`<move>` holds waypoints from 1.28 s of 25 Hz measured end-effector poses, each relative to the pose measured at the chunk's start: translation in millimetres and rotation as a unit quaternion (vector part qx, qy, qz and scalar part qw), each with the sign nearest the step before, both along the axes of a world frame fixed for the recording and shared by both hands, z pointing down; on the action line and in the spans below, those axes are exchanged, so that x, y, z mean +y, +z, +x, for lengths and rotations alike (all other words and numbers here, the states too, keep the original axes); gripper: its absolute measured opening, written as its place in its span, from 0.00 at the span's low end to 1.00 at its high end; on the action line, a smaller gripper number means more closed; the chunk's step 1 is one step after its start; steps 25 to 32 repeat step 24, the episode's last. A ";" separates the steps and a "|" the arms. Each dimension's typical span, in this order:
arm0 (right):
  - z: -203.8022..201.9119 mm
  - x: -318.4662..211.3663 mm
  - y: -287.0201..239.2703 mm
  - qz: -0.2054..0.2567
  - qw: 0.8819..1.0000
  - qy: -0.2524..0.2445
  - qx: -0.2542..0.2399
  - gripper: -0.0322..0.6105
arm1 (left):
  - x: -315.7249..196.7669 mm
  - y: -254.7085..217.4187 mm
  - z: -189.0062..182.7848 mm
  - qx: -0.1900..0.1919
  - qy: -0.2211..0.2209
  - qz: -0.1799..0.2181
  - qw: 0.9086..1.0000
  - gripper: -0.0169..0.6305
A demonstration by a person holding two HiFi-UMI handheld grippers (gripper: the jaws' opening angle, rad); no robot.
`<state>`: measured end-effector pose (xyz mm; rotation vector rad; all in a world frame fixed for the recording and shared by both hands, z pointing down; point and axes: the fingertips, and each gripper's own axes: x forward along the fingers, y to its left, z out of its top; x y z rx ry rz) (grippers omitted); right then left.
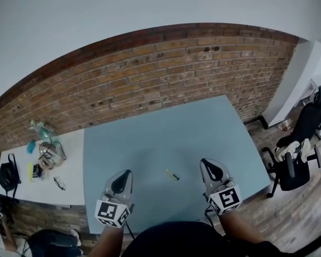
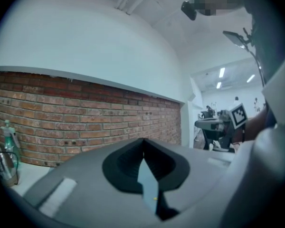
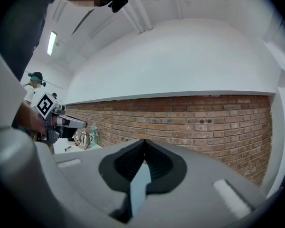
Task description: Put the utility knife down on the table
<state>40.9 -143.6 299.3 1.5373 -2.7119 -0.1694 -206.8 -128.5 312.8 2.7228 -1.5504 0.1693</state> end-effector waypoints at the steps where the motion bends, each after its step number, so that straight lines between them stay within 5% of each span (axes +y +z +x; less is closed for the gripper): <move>1: 0.7 -0.8 1.4 -0.003 1.000 0.001 -0.002 0.05 | -1.2 -1.1 -1.7 0.000 -0.001 0.001 1.000 0.00; 32: -18.1 -10.7 1.5 -0.006 0.999 -0.028 0.024 0.05 | -6.7 -1.1 -4.9 0.010 -0.014 0.006 1.000 0.00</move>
